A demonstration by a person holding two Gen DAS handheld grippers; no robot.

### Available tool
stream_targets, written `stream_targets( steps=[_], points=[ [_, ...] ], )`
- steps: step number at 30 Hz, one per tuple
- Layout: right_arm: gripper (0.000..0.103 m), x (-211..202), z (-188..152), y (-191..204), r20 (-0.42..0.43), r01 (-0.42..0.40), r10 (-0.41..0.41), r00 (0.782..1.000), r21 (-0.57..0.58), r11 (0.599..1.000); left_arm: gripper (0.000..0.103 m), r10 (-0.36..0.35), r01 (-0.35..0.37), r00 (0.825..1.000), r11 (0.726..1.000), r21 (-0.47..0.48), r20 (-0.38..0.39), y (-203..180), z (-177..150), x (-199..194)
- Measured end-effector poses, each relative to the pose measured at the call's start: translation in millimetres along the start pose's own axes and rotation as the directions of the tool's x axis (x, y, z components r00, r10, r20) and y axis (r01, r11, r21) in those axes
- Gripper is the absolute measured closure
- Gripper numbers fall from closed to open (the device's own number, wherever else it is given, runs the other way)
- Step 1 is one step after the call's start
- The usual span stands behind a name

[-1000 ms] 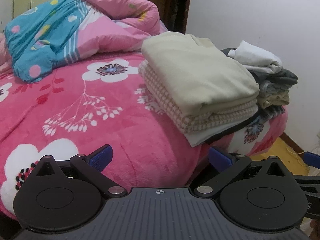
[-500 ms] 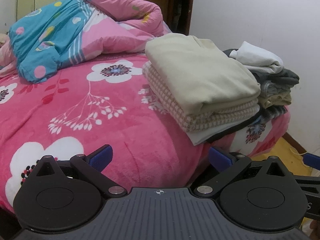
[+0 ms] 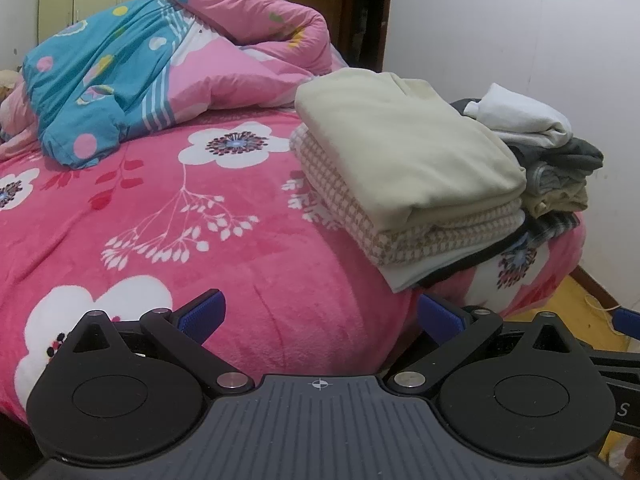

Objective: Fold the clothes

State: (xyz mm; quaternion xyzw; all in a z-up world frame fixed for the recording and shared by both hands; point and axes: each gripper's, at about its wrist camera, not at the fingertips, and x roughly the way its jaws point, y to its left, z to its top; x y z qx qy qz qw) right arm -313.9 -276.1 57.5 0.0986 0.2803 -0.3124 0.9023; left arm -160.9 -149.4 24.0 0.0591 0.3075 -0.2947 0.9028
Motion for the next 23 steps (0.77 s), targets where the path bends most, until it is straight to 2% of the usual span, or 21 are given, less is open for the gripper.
stream_targets(
  steps=[23],
  points=[
    [0.000,3.6,-2.8,3.2,-0.017,-0.004,0.004,1.000,0.001,1.000,0.000,0.018,-0.018,1.000,1.000,-0.004,-0.012,-0.1,-0.4,3.5]
  ],
)
